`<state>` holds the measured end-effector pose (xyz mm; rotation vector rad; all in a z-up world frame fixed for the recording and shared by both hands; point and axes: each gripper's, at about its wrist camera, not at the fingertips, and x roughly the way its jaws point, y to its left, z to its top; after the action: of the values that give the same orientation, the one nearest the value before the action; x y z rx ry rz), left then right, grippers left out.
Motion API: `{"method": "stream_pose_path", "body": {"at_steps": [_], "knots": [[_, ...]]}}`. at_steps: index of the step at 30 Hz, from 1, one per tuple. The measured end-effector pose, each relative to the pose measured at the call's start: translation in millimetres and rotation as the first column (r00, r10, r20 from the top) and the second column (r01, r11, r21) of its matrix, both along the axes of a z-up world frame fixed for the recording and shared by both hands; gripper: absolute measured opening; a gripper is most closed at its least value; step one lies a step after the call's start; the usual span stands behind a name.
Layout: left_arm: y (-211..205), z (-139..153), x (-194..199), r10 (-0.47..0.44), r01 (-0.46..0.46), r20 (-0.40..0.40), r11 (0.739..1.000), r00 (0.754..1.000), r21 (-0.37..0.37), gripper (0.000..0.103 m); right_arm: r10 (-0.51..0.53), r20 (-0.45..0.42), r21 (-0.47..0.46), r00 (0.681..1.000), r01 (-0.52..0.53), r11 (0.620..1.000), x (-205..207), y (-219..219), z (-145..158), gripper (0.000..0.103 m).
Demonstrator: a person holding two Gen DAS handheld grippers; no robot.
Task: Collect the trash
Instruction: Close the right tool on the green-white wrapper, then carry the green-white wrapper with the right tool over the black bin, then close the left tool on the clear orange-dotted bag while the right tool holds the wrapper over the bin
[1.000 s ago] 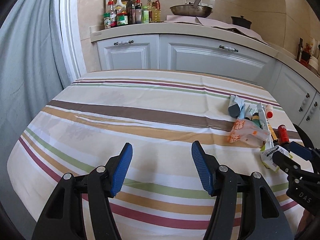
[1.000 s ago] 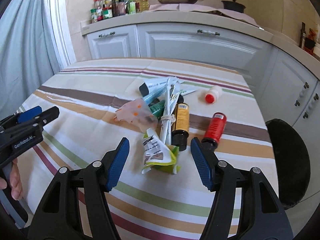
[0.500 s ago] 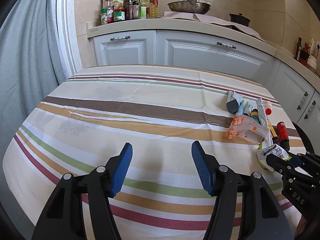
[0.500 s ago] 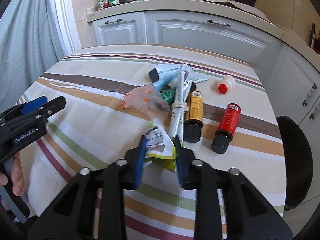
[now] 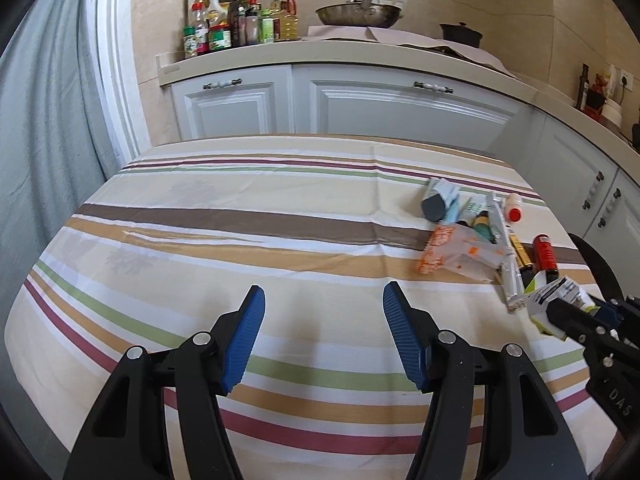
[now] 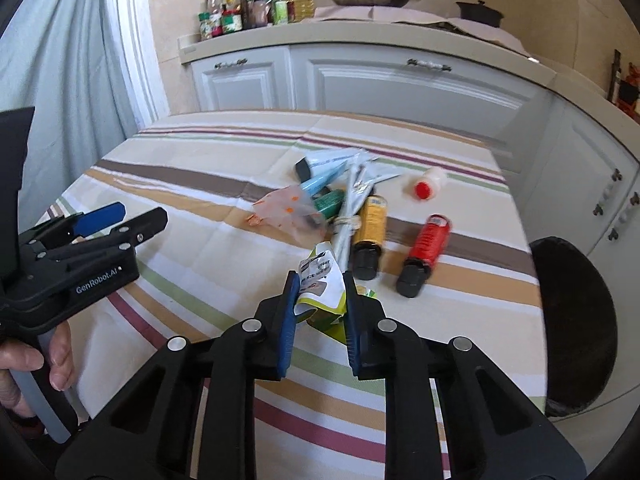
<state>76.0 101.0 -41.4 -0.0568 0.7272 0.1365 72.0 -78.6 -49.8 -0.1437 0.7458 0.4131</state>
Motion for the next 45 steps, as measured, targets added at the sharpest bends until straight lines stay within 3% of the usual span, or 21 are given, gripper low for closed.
{"method": "stream_pose_path", "body": {"at_steps": [19,28,32,45], "knots": [[-79.3,5.0,30.4,-0.137,0.137,-0.002,0.990,0.991,0.046,0.063,-0.261,0.065,0.029,0.963,0.260,0.965,36.1,-114.6,6.3,0.021],[-99.3,-3.0,56.8,-0.152,0.154,-0.032,0.985,0.988,0.076,0.068,-0.305,0.048,0.051,0.951,0.303,0.952,50.6,-144.1,-1.4,0.021],[-97.0,-8.7,64.6,-0.148,0.151,-0.060,0.987,0.987,0.057,0.067,-0.306,0.037,0.059,0.951,0.304,0.951,55.3,-149.8,-5.7,0.021],[-92.4,-13.3,60.3,-0.186,0.188,-0.079,0.982,0.979,0.014,0.037,-0.306,0.023,0.066,0.952,0.304,0.950,56.9,-150.7,-10.4,0.021]]}}
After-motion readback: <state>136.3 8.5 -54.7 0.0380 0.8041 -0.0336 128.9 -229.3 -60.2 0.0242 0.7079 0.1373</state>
